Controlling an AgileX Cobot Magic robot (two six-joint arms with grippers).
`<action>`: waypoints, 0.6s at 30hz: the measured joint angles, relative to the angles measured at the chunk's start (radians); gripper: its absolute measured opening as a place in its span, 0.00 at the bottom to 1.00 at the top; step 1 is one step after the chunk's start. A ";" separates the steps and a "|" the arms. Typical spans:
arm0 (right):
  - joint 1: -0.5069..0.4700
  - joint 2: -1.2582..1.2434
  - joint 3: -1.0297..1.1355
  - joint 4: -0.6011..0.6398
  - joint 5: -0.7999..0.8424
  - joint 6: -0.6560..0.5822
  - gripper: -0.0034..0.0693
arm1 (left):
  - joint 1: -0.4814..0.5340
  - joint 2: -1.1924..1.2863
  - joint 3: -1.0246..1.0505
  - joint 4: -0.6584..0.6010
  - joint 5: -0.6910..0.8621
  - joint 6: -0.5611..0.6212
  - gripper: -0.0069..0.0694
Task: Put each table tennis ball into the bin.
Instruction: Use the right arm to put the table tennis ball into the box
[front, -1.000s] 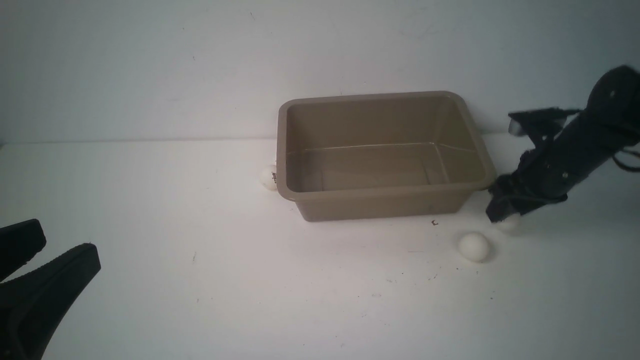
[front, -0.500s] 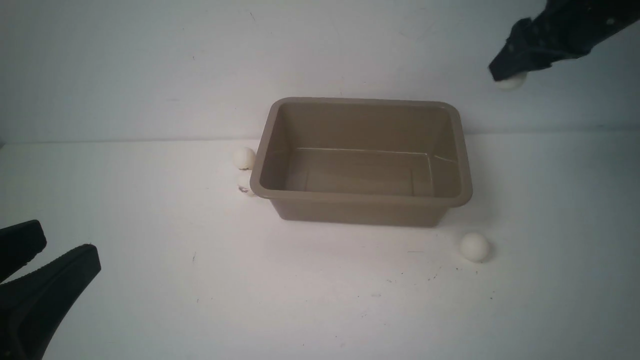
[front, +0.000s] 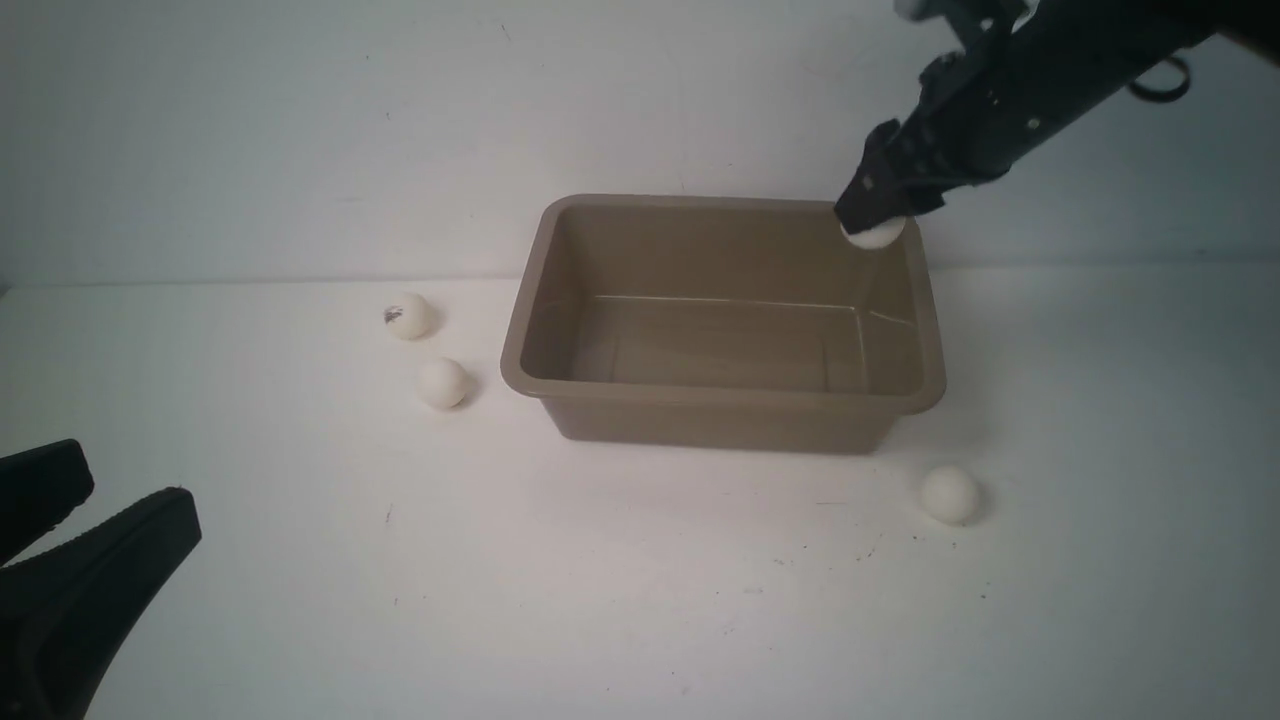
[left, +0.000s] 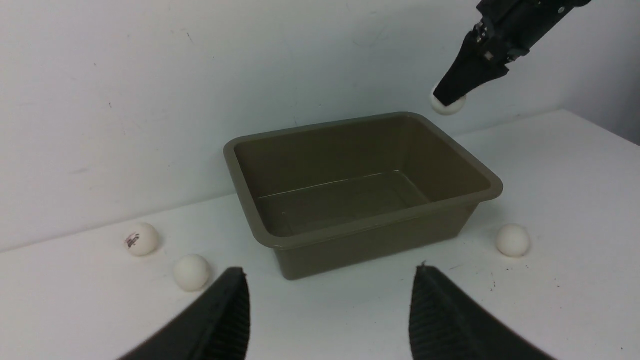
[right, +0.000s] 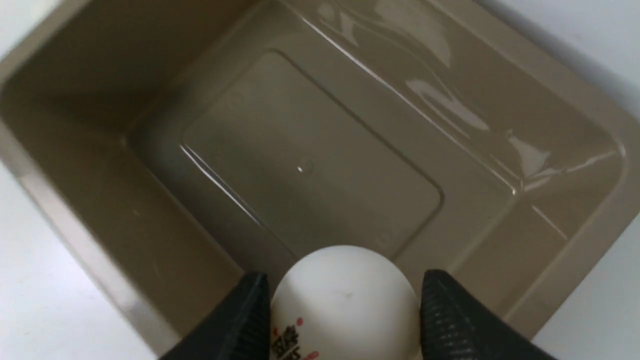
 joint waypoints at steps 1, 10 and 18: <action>0.000 0.015 0.000 0.000 -0.004 -0.001 0.53 | 0.000 0.000 0.000 0.000 0.000 0.000 0.61; 0.000 0.078 0.000 0.030 -0.027 -0.072 0.54 | 0.000 0.000 0.000 0.000 0.001 0.005 0.61; 0.000 0.077 0.000 0.028 -0.042 -0.075 0.85 | 0.000 0.000 0.000 0.000 0.001 0.005 0.61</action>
